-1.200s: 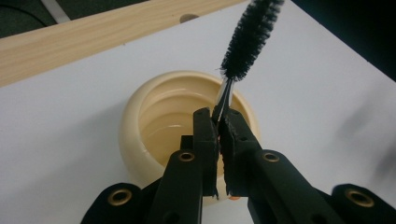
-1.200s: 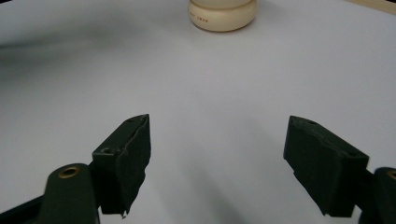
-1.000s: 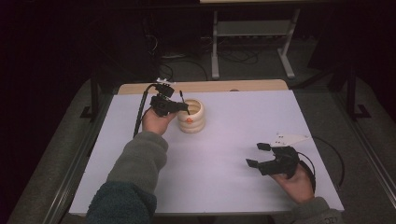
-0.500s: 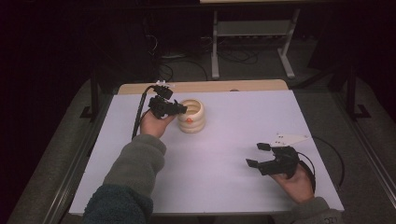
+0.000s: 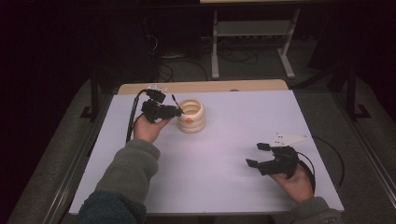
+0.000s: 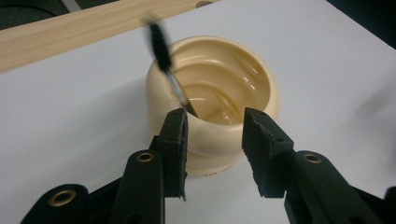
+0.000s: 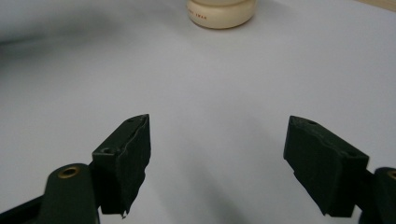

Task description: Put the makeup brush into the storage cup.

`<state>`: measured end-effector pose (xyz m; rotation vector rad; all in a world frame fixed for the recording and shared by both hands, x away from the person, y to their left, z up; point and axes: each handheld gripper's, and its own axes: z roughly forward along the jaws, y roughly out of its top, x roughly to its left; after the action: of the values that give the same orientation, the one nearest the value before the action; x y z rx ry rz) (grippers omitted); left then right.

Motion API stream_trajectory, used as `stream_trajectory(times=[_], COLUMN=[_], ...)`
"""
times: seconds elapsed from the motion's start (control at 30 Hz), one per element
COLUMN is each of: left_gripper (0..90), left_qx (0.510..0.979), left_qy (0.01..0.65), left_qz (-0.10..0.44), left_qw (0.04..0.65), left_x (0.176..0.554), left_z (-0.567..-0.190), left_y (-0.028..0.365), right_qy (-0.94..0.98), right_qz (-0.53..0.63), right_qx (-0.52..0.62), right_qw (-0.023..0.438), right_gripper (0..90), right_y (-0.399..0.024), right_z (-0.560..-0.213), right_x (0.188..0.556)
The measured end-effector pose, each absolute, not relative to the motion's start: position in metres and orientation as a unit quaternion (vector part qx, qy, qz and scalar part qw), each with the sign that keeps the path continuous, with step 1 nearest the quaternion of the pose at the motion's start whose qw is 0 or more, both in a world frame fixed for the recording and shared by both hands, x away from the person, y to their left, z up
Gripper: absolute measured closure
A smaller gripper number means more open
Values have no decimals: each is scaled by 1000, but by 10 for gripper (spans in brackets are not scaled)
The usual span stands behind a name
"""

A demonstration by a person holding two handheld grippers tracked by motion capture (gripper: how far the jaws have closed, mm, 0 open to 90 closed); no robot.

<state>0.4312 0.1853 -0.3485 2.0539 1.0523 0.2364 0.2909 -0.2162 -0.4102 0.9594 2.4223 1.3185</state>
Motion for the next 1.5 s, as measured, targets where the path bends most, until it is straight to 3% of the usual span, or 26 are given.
stream_trajectory(times=[1.5], left_gripper=[488], left_qx=[817], left_qy=[382], left_qz=[98], left_qw=[420], left_x=[376], left_z=[-372], left_y=[200], right_qy=[825], right_qz=[442], right_qx=[331], right_qw=[122], right_gripper=[217], right_y=[-219], right_z=[-412], right_x=[293])
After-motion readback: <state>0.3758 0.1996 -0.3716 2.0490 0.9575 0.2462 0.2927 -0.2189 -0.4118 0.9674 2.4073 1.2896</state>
